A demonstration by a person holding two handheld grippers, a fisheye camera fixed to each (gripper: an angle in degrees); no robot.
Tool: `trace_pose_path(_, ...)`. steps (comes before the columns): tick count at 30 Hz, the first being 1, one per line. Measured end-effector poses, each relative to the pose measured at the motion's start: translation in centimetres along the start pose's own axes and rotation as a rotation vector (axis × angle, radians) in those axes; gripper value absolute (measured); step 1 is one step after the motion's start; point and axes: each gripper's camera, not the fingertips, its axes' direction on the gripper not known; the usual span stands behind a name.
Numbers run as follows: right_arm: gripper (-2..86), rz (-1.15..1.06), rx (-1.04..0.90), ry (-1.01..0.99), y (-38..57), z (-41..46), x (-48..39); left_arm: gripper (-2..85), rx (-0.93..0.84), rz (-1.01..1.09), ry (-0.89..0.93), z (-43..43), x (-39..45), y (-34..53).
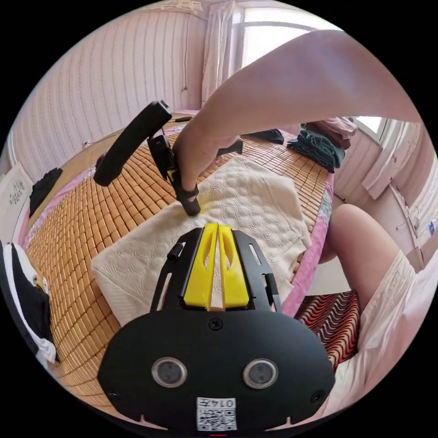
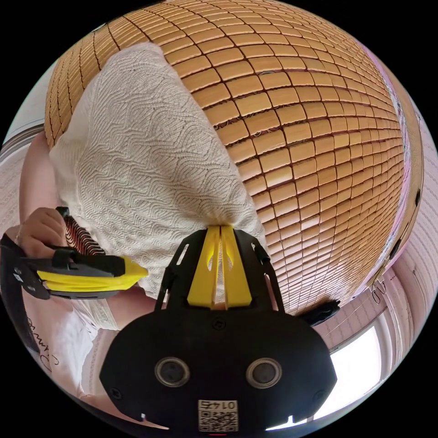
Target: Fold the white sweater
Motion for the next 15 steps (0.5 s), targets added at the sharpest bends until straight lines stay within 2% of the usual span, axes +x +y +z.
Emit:
trace_pose_path(3, -0.9, 0.013, 0.028, -0.056, -0.1, -0.1, 1.1, -1.0, -0.115, 0.145, -0.037, 3.2, 1.0, -3.5)
trace_pose_path(5, -1.0, 0.020, 0.047, -0.095, -0.1, 0.0, 1.8, -1.0, -0.365, 0.294, -0.057, 8.1, 3.4, -4.6)
trace_pose_path(7, -1.0, 0.025, 0.058, -0.105, 0.0, 0.0, 2.1, -1.0, -0.312, 0.329, -0.088, 8.7, 4.7, -4.5)
trace_pose_path(10, -1.0, 0.013, 0.060, -0.091, 0.0, 0.1, 2.0, -1.0, -0.328, 0.334, -0.079, 8.7, 6.0, -5.0)
trace_pose_path(13, -1.0, 0.006, 0.062, -0.096, 0.3, 0.3, 2.2, -1.0, -0.367, 0.488, -0.113, 7.0, 9.4, -5.4)
trace_pose_path(15, -1.0, -0.008, 0.055, -0.092, 0.5, 0.4, 2.2, -1.0, -0.383, 0.530, -0.056, 6.0, 11.3, -5.4)
